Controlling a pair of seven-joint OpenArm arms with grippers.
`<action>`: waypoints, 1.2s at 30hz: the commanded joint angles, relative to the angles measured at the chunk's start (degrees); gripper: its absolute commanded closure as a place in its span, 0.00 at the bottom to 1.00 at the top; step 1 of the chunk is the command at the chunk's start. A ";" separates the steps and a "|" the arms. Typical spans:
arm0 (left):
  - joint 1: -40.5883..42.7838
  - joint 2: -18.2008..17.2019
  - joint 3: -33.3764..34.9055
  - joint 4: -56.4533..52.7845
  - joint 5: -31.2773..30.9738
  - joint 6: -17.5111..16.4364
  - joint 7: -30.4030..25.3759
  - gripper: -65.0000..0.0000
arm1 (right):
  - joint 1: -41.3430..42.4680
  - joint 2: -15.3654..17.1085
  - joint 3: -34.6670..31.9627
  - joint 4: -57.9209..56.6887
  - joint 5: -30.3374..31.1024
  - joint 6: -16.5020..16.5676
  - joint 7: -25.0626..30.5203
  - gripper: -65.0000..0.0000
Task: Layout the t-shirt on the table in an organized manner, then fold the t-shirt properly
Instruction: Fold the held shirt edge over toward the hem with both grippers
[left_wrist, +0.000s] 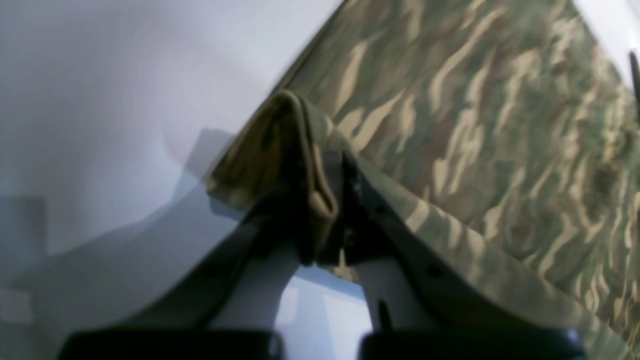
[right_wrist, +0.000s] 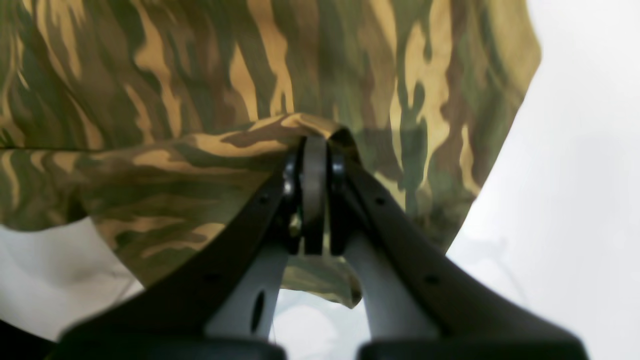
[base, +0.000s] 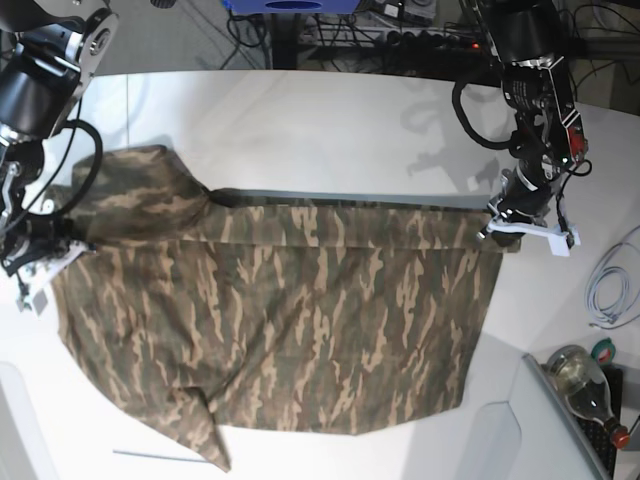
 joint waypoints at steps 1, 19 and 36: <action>-1.69 -0.77 0.08 0.65 -0.71 -0.38 -1.59 1.00 | 2.14 1.00 0.01 0.62 0.41 -0.04 1.86 0.99; -11.63 -0.24 0.25 -8.14 7.56 -0.38 -1.68 1.00 | 9.17 5.22 -7.64 -19.25 0.41 -5.05 18.56 0.99; -13.82 -0.50 2.19 -11.04 7.56 -0.38 -1.77 1.00 | 8.82 5.04 -7.29 -22.59 0.41 -5.14 28.05 0.82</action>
